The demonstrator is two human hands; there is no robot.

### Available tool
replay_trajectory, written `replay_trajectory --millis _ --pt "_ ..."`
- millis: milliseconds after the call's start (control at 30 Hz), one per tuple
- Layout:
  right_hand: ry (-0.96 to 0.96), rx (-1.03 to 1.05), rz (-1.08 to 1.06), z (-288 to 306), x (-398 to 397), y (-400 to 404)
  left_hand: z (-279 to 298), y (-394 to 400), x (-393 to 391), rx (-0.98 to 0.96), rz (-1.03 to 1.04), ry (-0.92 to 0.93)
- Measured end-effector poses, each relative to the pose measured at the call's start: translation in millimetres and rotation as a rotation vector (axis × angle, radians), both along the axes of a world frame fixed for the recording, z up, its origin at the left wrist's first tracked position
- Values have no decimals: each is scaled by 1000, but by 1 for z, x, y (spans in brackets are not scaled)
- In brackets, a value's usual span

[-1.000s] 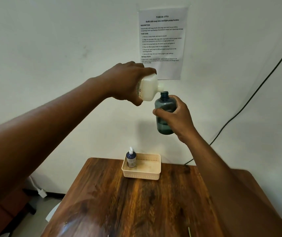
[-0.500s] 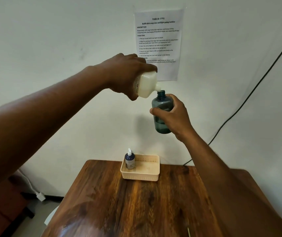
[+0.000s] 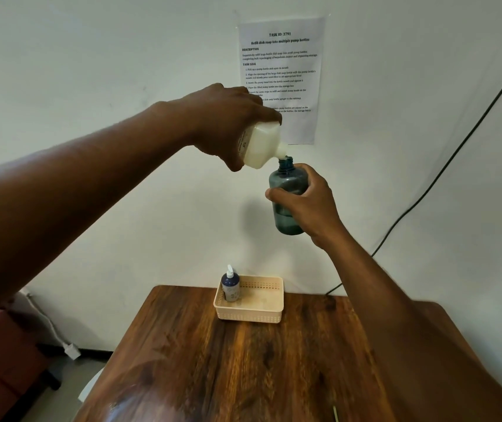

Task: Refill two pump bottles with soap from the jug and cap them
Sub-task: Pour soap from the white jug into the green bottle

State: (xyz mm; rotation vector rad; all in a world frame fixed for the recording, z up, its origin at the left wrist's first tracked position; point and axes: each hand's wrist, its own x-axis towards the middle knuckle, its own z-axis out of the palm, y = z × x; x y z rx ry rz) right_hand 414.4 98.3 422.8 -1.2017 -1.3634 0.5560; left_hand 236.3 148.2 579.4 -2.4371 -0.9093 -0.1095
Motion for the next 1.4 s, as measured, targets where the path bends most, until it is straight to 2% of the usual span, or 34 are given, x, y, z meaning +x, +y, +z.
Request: replay_trajectory --millis 1400 --pt "-24 -6 -21 5 -3 6 22 -3 11 63 18 151"
